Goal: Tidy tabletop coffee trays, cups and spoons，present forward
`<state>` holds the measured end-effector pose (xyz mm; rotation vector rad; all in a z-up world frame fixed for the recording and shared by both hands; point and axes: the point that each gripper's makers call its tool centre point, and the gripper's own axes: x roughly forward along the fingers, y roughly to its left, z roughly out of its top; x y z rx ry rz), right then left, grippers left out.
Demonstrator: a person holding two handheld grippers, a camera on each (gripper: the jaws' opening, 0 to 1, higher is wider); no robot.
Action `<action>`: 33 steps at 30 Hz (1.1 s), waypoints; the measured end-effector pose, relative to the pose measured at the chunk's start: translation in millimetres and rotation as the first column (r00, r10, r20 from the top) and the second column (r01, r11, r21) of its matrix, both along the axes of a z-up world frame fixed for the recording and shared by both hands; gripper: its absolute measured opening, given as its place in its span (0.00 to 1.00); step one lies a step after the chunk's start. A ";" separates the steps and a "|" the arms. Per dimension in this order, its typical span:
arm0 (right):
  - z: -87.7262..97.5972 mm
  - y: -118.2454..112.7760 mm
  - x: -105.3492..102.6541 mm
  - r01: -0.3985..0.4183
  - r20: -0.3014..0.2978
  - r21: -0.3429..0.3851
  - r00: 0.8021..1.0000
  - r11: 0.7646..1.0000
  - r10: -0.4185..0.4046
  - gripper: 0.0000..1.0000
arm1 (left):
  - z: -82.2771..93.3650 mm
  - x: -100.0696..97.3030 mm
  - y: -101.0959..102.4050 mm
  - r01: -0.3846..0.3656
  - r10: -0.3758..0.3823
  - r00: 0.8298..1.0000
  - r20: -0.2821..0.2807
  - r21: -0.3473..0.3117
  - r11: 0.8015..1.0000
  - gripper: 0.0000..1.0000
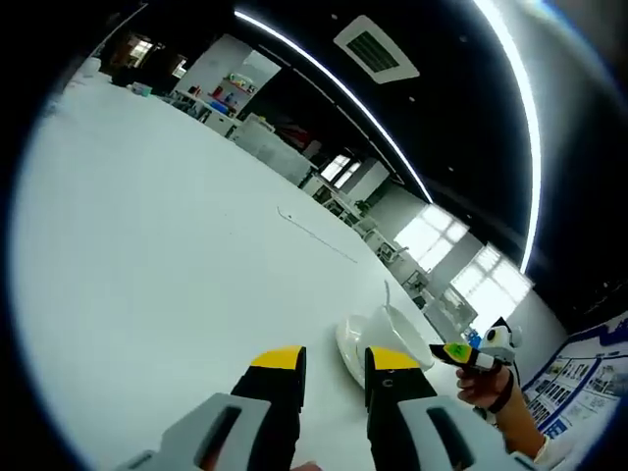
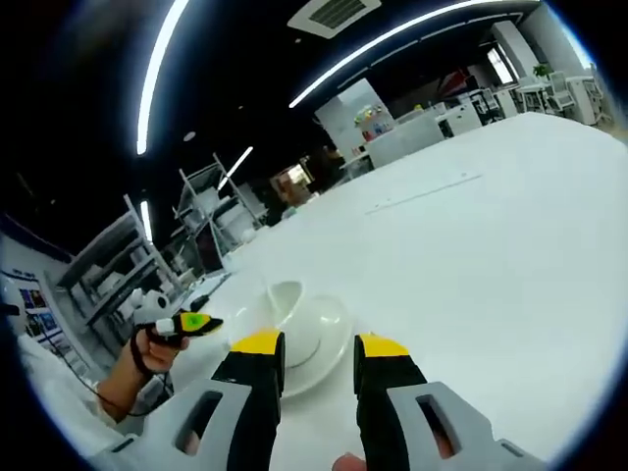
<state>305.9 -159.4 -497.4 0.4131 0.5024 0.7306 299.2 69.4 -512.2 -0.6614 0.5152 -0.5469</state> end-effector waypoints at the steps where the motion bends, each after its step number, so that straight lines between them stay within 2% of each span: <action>1: -2.4 2.3 -0.2 -0.012 -0.012 0.007 1.000 1.000 0.012 0.29 | -1.4 0.3 -2.6 0.003 -0.003 1.000 -0.013 -0.013 1.000 0.26; 2: -6.0 5.0 -1.6 -0.025 -0.043 0.019 0.999 1.000 0.026 0.29 | -3.1 0.4 -5.4 0.010 -0.010 1.000 -0.025 -0.019 1.000 0.26; 5: -12.4 7.7 2.5 -0.025 -0.067 0.032 0.997 0.999 0.027 0.29 | -6.0 0.0 -13.5 0.031 -0.033 0.998 -0.052 -0.034 0.999 0.26; 8: -20.4 9.4 4.7 -0.019 -0.099 0.023 0.995 1.000 0.022 0.29 | -10.1 0.5 -20.6 0.041 -0.048 0.995 -0.093 -0.075 0.996 0.26; 12: -30.3 13.5 3.4 -0.028 -0.139 -0.001 0.990 1.000 0.028 0.28 | -16.7 3.0 -29.5 0.032 -0.044 0.990 -0.136 -0.089 0.996 0.26; 21: -41.7 20.5 5.9 -0.037 -0.174 -0.018 0.984 0.999 0.033 0.28 | -29.3 6.7 -43.0 0.045 -0.064 0.982 -0.179 -0.106 0.993 0.26; 25: -42.3 23.8 8.7 -0.041 -0.178 -0.023 0.983 0.999 0.036 0.28 | -38.3 9.7 -46.2 0.038 -0.064 0.974 -0.219 -0.118 0.992 0.26; 33: -46.6 28.3 11.0 -0.051 -0.190 -0.050 0.981 0.997 0.041 0.25 | -37.1 12.5 -58.0 0.046 -0.077 0.969 -0.233 -0.133 0.990 0.24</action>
